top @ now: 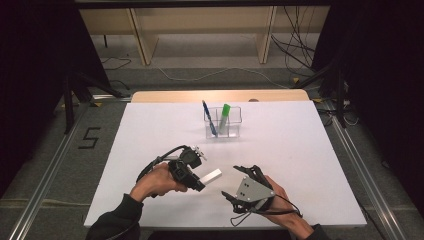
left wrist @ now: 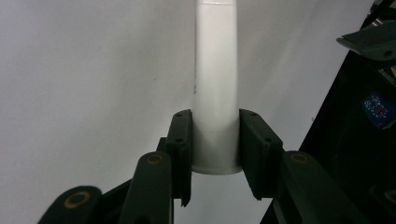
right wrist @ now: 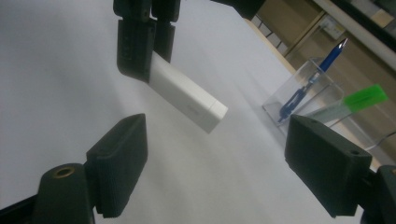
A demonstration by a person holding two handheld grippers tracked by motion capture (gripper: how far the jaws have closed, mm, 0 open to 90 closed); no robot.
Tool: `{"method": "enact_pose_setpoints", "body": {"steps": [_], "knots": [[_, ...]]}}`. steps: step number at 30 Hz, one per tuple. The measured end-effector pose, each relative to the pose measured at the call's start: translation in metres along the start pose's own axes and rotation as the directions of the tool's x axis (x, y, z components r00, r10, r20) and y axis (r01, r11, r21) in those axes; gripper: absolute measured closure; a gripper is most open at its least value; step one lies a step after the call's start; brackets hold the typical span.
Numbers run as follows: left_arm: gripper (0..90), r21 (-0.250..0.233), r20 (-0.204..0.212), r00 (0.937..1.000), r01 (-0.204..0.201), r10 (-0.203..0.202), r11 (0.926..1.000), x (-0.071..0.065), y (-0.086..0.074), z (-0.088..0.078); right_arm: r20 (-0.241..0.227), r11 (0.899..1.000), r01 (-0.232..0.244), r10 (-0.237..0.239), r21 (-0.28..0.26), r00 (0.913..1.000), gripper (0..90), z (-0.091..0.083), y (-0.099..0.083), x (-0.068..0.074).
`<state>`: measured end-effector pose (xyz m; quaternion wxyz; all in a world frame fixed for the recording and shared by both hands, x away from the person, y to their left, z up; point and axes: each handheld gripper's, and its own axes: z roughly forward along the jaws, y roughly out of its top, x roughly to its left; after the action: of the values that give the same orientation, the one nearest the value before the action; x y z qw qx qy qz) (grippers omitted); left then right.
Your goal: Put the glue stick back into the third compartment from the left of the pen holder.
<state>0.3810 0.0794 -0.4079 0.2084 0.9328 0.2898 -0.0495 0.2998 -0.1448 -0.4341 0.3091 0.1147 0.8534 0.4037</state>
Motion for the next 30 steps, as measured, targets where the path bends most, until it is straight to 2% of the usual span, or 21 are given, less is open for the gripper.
{"method": "enact_pose_setpoints", "body": {"steps": [4, 5, 6, 7, 8, 10, 11, 13, 14, 16, 17, 20, 21, 22, 23, 24, 25, 27, 29, 30], "knots": [[66.4, 0.006, 0.005, 1.0, -0.007, 0.007, 1.0, -0.001, 0.0, 0.0, 0.05, 0.996, 0.088, -0.088, 0.016, 0.9948, 22.1, 0.004, 0.001, 0.007], [66.4, 0.006, 0.005, 1.0, -0.006, 0.006, 1.0, -0.002, 0.0, 0.0, 0.05, 0.996, 0.088, -0.088, 0.016, 0.9948, 22.1, 0.004, 0.001, 0.007], [66.4, 0.007, 0.003, 0.9999, -0.011, 0.011, 0.9999, -0.003, 0.0, 0.0, 0.06, 0.994, 0.107, -0.109, 0.024, 0.9923, 21.9, 0.005, 0.001, 0.009], [66.4, 0.013, 0.008, 0.9998, -0.019, 0.019, 0.9997, -0.004, 0.0, 0.0, 0.077, 0.987, 0.16, -0.162, 0.037, 0.9838, 21.9, 0.007, 0.001, 0.013], [66.4, 0.015, 0.009, 0.9997, -0.021, 0.021, 0.9997, -0.005, 0.001, -0.001, 0.077, 0.987, 0.16, -0.162, 0.037, 0.9838, 21.9, 0.007, 0.001, 0.013], [66.4, 0.016, 0.007, 0.9996, -0.029, 0.029, 0.9995, -0.007, 0.002, -0.001, 0.083, 0.981, 0.189, -0.193, 0.05, 0.9777, 21.9, 0.008, 0.001, 0.017], [66.4, 0.015, 0.01, 0.9996, -0.028, 0.028, 0.9995, -0.008, 0.002, -0.001, 0.089, 0.972, 0.227, -0.232, 0.061, 0.9687, 22.1, 0.009, 0.001, 0.019], [66.4, 0.021, 0.014, 0.9992, -0.038, 0.037, 0.9991, -0.009, 0.003, 0.0, 0.104, 0.972, 0.228, -0.234, 0.06, 0.9667, 22.3, 0.01, 0.001, 0.022], [66.4, 0.023, 0.017, 0.9991, -0.038, 0.038, 0.999, -0.01, 0.003, 0.0, 0.122, 0.957, 0.279, -0.287, 0.076, 0.9501, 22.6, 0.011, 0.002, 0.025], [66.4, 0.025, 0.022, 0.9991, -0.036, 0.036, 0.999, -0.012, 0.004, 0.001, 0.126, 0.947, 0.308, -0.317, 0.085, 0.9399, 23.2, 0.012, 0.002, 0.028], [66.4, 0.023, 0.027, 0.999, -0.035, 0.034, 0.9991, -0.013, 0.004, 0.001, 0.126, 0.947, 0.308, -0.317, 0.085, 0.9399, 23.2, 0.012, 0.002, 0.028], [66.4, 0.017, 0.041, 0.9982, -0.044, 0.044, 0.9989, -0.014, 0.005, 0.0, 0.143, 0.916, 0.388, -0.4, 0.105, 0.9052, 24.8, 0.015, 0.002, 0.033], [66.4, 0.017, 0.041, 0.9982, -0.045, 0.044, 0.9989, -0.015, 0.005, -0.001, 0.156, 0.897, 0.427, -0.441, 0.119, 0.8838, 25.8, 0.018, 0.002, 0.037], [66.4, 0.016, 0.041, 0.9983, -0.042, 0.041, 0.999, -0.015, 0.006, -0.001, 0.158, 0.891, 0.437, -0.452, 0.121, 0.878, 26.2, 0.019, 0.003, 0.038], [66.4, 0.018, 0.043, 0.9981, -0.045, 0.044, 0.9989, -0.015, 0.006, -0.001, 0.158, 0.891, 0.437, -0.452, 0.121, 0.878, 26.2, 0.019, 0.003, 0.038], [66.4, 0.012, 0.046, 0.9982, -0.038, 0.037, 0.9992, -0.016, 0.006, -0.002, 0.158, 0.885, 0.447, -0.463, 0.128, 0.8719, 26.5, 0.02, 0.003, 0.04], [66.4, 0.009, 0.047, 0.9981, -0.04, 0.039, 0.9992, -0.016, 0.006, -0.003, 0.169, 0.869, 0.474, -0.493, 0.144, 0.8532, 26.6, 0.022, 0.003, 0.043], [66.3, 0.004, 0.042, 0.9983, -0.041, 0.04, 0.9992, -0.016, 0.006, -0.003, 0.17, 0.865, 0.48, -0.5, 0.146, 0.8492, 27.8, 0.023, 0.003, 0.044], [66.4, 0.007, 0.046, 0.998, -0.043, 0.042, 0.9991, -0.016, 0.006, -0.003, 0.174, 0.856, 0.495, -0.515, 0.147, 0.8391, 28.9, 0.024, 0.004, 0.046], [66.4, 0.008, 0.048, 0.9981, -0.039, 0.038, 0.9992, -0.017, 0.006, -0.003, 0.174, 0.856, 0.495, -0.515, 0.147, 0.8391, 28.9, 0.024, 0.004, 0.046]]}}
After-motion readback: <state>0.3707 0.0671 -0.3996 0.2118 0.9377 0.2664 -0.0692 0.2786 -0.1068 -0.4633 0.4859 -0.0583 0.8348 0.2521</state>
